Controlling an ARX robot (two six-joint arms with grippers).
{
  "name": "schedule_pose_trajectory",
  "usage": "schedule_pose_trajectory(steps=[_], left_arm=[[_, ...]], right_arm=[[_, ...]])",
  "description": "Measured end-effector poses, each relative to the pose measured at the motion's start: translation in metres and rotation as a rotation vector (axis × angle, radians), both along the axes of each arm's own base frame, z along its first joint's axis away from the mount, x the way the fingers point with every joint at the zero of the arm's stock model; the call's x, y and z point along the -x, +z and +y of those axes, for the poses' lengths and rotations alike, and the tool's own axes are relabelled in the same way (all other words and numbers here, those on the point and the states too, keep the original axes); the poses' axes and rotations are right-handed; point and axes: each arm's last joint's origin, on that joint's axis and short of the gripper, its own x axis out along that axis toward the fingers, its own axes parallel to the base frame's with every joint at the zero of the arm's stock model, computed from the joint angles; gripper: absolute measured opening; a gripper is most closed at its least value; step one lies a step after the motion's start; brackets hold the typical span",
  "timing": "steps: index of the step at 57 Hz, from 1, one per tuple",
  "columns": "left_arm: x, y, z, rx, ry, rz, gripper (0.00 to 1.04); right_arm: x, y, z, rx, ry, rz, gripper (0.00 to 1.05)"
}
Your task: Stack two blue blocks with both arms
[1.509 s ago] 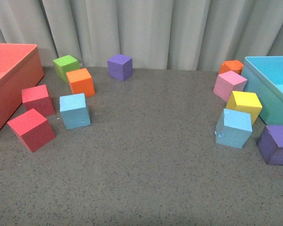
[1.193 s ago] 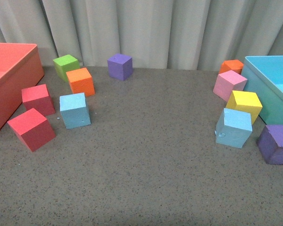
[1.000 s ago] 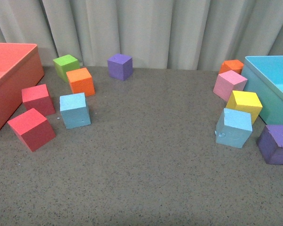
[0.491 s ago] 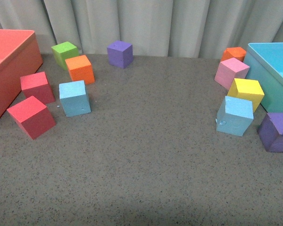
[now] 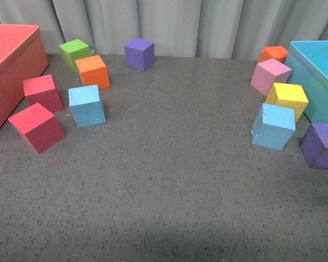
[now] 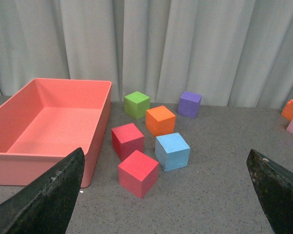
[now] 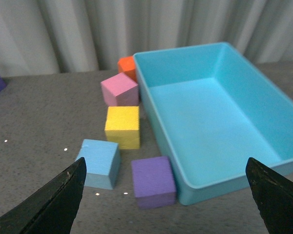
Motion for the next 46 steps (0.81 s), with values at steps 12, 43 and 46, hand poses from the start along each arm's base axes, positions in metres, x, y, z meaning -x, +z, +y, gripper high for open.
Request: schedule_pose_trajectory(steps=[12, 43, 46], left_arm=[[0.000, 0.000, 0.000, 0.000, 0.000, 0.000, 0.98], [0.000, 0.000, 0.000, 0.000, 0.000, 0.000, 0.98], [0.000, 0.000, 0.000, 0.000, 0.000, 0.000, 0.98]], right_arm=[[-0.074, -0.034, 0.018, -0.167, 0.041, 0.241, 0.95], [-0.164, -0.068, 0.052, -0.264, -0.035, 0.648, 0.95], [-0.167, -0.074, 0.053, -0.284, -0.028, 0.677, 0.95]])
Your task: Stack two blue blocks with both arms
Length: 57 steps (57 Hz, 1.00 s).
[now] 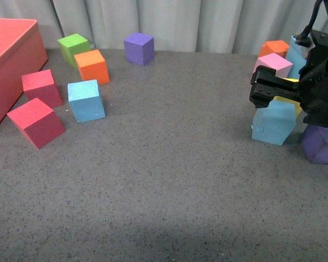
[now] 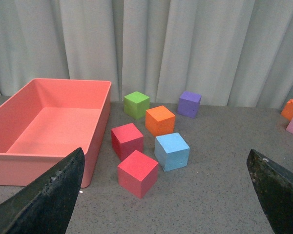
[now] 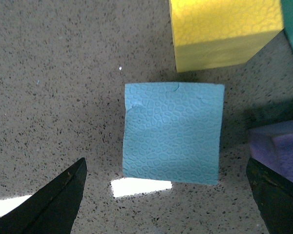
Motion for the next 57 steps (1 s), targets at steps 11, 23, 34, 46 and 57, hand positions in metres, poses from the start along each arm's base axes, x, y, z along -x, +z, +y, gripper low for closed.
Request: schedule_pose_trajectory(steps=[11, 23, 34, 46, 57], left_arm=[[0.000, 0.000, 0.000, 0.000, 0.000, 0.000, 0.98], [0.000, 0.000, 0.000, 0.000, 0.000, 0.000, 0.98], [0.000, 0.000, 0.000, 0.000, 0.000, 0.000, 0.98], [0.000, 0.000, 0.000, 0.000, 0.000, 0.000, 0.98], [0.000, 0.000, 0.000, 0.000, 0.000, 0.000, 0.98]], right_arm=[[-0.006, -0.013, 0.002, 0.014, -0.002, 0.041, 0.95], [-0.015, -0.026, 0.006, 0.026, 0.005, 0.055, 0.95], [-0.021, -0.038, 0.008, 0.053, 0.007, 0.091, 0.69], [-0.022, -0.036, 0.010, 0.063, 0.010, 0.090, 0.47], [-0.021, -0.025, 0.029, 0.040, 0.072, 0.050, 0.43]])
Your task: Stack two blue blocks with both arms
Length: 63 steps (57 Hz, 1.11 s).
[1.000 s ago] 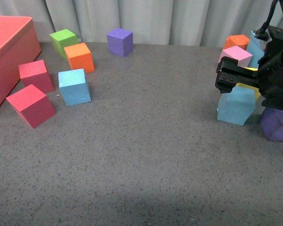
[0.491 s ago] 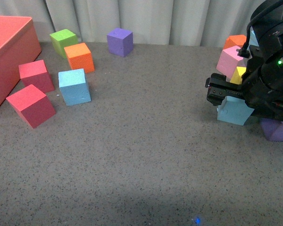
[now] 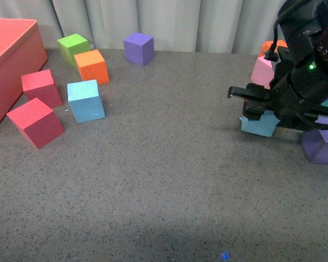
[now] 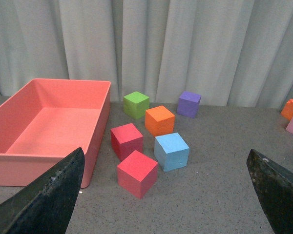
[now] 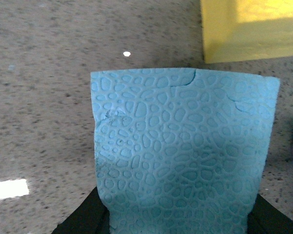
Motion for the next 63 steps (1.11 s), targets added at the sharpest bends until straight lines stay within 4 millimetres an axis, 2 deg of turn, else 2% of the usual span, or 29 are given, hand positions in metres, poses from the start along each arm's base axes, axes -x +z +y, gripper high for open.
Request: schedule_pose_trajectory(steps=[12, 28, 37, 46, 47, 51, 63], left_arm=[[0.000, 0.000, 0.000, 0.000, 0.000, 0.000, 0.98], [0.000, 0.000, 0.000, 0.000, 0.000, 0.000, 0.98], [0.000, 0.000, 0.000, 0.000, 0.000, 0.000, 0.98], [0.000, 0.000, 0.000, 0.000, 0.000, 0.000, 0.98], [0.000, 0.000, 0.000, 0.000, 0.000, 0.000, 0.98], [0.000, 0.000, 0.000, 0.000, 0.000, 0.000, 0.98], [0.000, 0.000, 0.000, 0.000, 0.000, 0.000, 0.98]], right_arm=[[0.002, 0.007, 0.033, -0.044, 0.118, 0.000, 0.41], [-0.009, -0.003, 0.080, -0.078, 0.225, 0.014, 0.41], [-0.017, -0.009, 0.101, -0.070, 0.241, 0.019, 0.41], [-0.023, -0.007, 0.110, -0.071, 0.257, 0.013, 0.40], [-0.023, -0.007, 0.111, -0.069, 0.262, 0.012, 0.42], [-0.022, -0.007, 0.112, -0.063, 0.273, 0.008, 0.60], [-0.018, -0.006, 0.110, -0.043, 0.302, -0.016, 0.90]])
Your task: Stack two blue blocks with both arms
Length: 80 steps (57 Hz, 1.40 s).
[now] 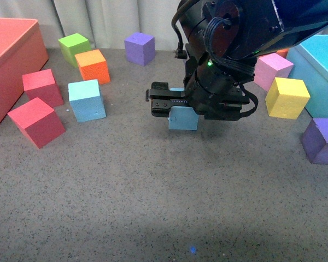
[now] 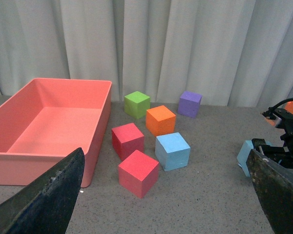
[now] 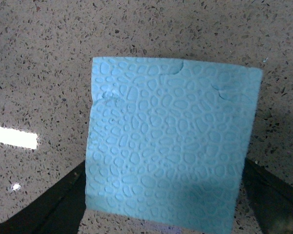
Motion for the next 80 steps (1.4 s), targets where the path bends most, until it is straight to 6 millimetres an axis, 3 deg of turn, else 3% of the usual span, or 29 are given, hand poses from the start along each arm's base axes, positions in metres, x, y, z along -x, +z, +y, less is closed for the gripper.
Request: schedule_pose_trajectory(steps=[4, 13, 19, 22, 24, 28, 32, 34, 40, 45, 48, 64, 80], left_arm=[[0.000, 0.000, 0.000, 0.000, 0.000, 0.000, 0.98], [0.000, 0.000, 0.000, 0.000, 0.000, 0.000, 0.98], [0.000, 0.000, 0.000, 0.000, 0.000, 0.000, 0.98], [0.000, 0.000, 0.000, 0.000, 0.000, 0.000, 0.98], [0.000, 0.000, 0.000, 0.000, -0.003, 0.000, 0.98], [0.000, 0.000, 0.000, 0.000, 0.000, 0.000, 0.98], [0.000, 0.000, 0.000, 0.000, 0.000, 0.000, 0.98], [0.000, 0.000, 0.000, 0.000, 0.000, 0.000, 0.98], [0.000, 0.000, 0.000, 0.000, -0.001, 0.000, 0.98], [0.000, 0.000, 0.000, 0.000, -0.001, 0.000, 0.98], [0.000, 0.000, 0.000, 0.000, -0.001, 0.000, 0.98], [0.000, 0.000, 0.000, 0.000, -0.001, 0.000, 0.98], [0.000, 0.000, 0.000, 0.000, -0.001, 0.000, 0.98]], right_arm=[[0.003, 0.005, -0.001, 0.000, 0.007, -0.016, 0.97], [0.014, 0.042, -0.008, 0.003, 0.021, -0.142, 0.95], [0.021, 0.056, -0.009, 0.021, 0.002, -0.243, 0.95], [0.024, 0.055, -0.014, 0.087, -0.051, -0.448, 0.87], [0.035, 0.049, -0.024, 0.139, -0.108, -0.622, 0.78], [0.059, 0.042, -0.048, 0.128, -0.146, -0.803, 0.66], [0.078, 0.051, -0.072, 0.097, -0.182, -0.932, 0.55], [0.093, 0.065, -0.088, 0.072, -0.208, -1.017, 0.46], [0.120, 0.085, -0.117, 0.064, -0.236, -1.086, 0.27], [0.147, 0.078, -0.136, 0.080, -0.215, -1.049, 0.07], [0.157, 0.077, -0.142, 0.088, -0.209, -1.039, 0.01], [0.207, 0.094, -0.174, 0.086, -0.217, -1.046, 0.01], [0.247, 0.094, -0.190, 0.084, -0.214, -1.042, 0.01]])
